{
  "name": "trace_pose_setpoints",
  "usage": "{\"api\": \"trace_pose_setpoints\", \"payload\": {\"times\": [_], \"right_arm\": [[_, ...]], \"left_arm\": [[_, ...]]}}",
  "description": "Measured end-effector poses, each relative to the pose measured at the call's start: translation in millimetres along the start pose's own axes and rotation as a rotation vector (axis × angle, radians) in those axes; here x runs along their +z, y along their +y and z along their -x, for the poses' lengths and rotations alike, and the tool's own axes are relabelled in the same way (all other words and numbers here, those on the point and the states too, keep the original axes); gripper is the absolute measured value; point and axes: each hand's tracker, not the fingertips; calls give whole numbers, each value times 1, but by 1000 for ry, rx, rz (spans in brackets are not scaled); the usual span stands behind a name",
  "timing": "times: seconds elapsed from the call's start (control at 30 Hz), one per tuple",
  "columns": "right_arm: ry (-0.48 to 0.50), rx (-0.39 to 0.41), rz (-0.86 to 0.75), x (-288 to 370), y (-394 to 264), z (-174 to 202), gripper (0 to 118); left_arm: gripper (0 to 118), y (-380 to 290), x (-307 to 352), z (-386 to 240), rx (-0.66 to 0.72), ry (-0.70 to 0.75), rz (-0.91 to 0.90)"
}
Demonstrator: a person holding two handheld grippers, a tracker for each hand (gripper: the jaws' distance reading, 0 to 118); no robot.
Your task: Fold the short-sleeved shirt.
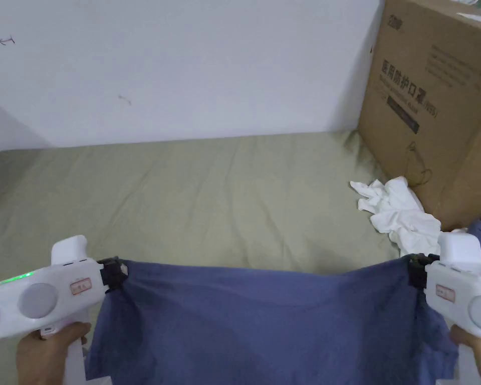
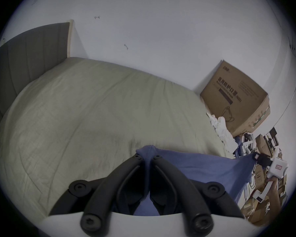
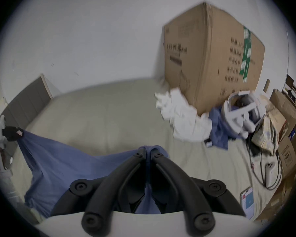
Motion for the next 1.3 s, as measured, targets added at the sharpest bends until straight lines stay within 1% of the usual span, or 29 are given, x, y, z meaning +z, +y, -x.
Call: {"api": "trace_pose_setpoints", "payload": {"times": [0.17, 0.4, 0.5, 0.67, 0.77, 0.8, 0.83, 0.87, 0.9, 0.97, 1.13, 1.3], "right_arm": [[57, -9, -172, 47, 67, 23, 6], [106, 13, -395, 95, 166, 53, 6], [98, 28, -482, 111, 207, 64, 6], [126, 20, -590, 136, 262, 72, 6], [127, 25, -629, 145, 287, 75, 6], [125, 33, -637, 131, 290, 64, 6], [128, 35, -645, 126, 298, 61, 6], [125, 35, -649, 123, 301, 60, 6], [124, 35, -650, 130, 298, 67, 6], [133, 38, -651, 119, 296, 65, 6], [113, 53, -577, 76, 270, 63, 6], [111, 13, -466, 24, 226, 58, 6]], "left_arm": [[8, 42, 56, 3, 20, -3, -126], [8, 134, 131, -12, -40, 23, -325], [8, 174, 160, -24, -83, 46, -417], [8, 227, 199, -46, -133, 58, -514], [8, 252, 210, -56, -158, 71, -540], [8, 250, 206, -53, -162, 73, -545], [8, 257, 205, -55, -170, 81, -550], [8, 262, 203, -56, -172, 85, -552], [8, 266, 197, -56, -169, 82, -555], [8, 266, 183, -55, -170, 78, -557], [8, 247, 129, -46, -193, 103, -499], [8, 209, 63, -31, -187, 116, -377]]}}
